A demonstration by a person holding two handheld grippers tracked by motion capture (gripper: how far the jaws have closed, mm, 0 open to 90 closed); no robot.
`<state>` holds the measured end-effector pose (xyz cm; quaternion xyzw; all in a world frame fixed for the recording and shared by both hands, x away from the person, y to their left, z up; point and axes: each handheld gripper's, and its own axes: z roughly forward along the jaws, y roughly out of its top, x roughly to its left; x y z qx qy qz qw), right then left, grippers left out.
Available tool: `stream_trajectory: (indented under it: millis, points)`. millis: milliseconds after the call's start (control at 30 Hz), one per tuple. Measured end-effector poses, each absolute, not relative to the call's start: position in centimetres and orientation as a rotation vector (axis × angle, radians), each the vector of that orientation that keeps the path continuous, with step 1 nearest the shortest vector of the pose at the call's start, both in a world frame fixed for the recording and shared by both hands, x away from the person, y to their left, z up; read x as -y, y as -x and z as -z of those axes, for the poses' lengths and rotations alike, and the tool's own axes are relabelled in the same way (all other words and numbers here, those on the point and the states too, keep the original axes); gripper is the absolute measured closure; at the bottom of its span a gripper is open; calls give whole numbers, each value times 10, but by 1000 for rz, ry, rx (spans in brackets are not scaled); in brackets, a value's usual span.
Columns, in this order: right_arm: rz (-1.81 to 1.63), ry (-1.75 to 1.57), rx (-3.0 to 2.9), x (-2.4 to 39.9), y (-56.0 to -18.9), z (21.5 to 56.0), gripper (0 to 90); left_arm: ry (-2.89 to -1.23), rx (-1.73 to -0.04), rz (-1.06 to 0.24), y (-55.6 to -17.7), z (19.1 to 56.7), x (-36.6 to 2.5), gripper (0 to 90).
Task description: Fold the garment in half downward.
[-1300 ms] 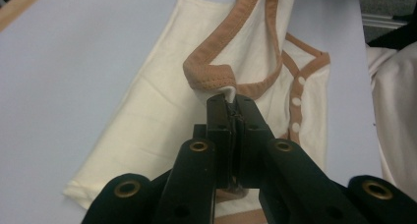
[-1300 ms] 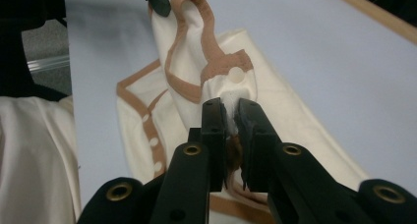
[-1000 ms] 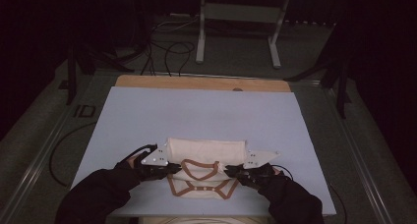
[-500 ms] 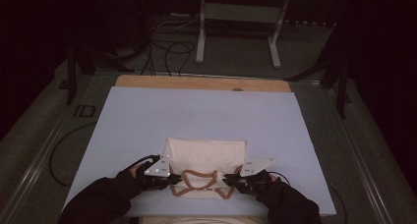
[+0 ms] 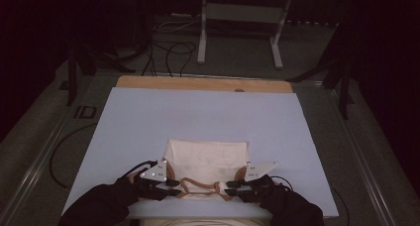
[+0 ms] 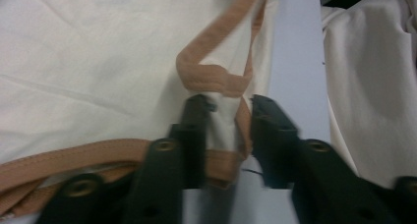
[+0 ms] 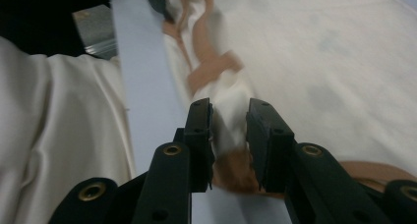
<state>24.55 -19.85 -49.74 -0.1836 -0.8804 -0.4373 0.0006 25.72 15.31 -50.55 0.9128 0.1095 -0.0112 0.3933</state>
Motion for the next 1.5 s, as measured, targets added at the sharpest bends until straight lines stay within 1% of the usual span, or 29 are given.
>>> stream_trajectory:
  millis: [33,100,200,267,333,433,467,567,667,733,767,800,833,867,900,967,1033,1100,1300,1500]
  points:
    - [1375,560,2775,198,-245,497,688,-2315,-273,34,-256,506,-153,645]
    - [1356,556,2764,198,-244,496,685,-2313,-258,53,-252,505,-154,640]
    - [1342,551,2763,197,-242,497,645,-2333,-224,94,-246,505,-153,616]
    - [1347,551,2755,197,-243,498,575,-2347,-204,139,-242,506,-153,589]
    - [1359,562,2747,198,-243,497,481,-2363,-168,163,-238,507,-154,585]
    - [1377,609,2714,199,-245,496,402,-2352,-173,169,-236,506,-156,508]
    - [1388,623,2705,199,-246,496,383,-2318,-182,166,-236,504,-158,467]
    - [1410,625,2707,200,-247,495,345,-2263,-211,153,-239,497,-162,401]
    - [1436,645,2675,200,-248,494,276,-2205,-264,135,-244,492,-165,267]
    - [1458,639,2666,201,-249,494,215,-2198,-262,114,-245,491,-167,146]
    - [1466,649,2660,201,-249,493,208,-2201,-274,102,-247,490,-167,138]
    - [1473,665,2645,201,-250,492,203,-2196,-286,100,-249,490,-167,110]
    - [1480,658,2644,202,-250,492,179,-2196,-293,89,-250,489,-167,48]
    - [1486,661,2652,202,-251,491,157,-2192,-304,65,-252,489,-167,6]
    - [1495,667,2647,202,-251,491,138,-2183,-318,47,-254,488,-168,6]
    - [1530,660,2667,204,-253,490,134,-2164,-343,45,-259,485,-170,4]
    - [1546,672,2673,206,-255,488,134,-2159,-361,1,-262,482,-170,4]
    - [1557,673,2685,209,-258,486,133,-2142,-369,-12,-266,478,-171,4]
    - [1593,724,2687,219,-265,480,131,-2105,-369,-44,-275,468,-170,9]
    - [1602,759,2708,228,-274,474,110,-2117,-378,-82,-285,464,-168,9]
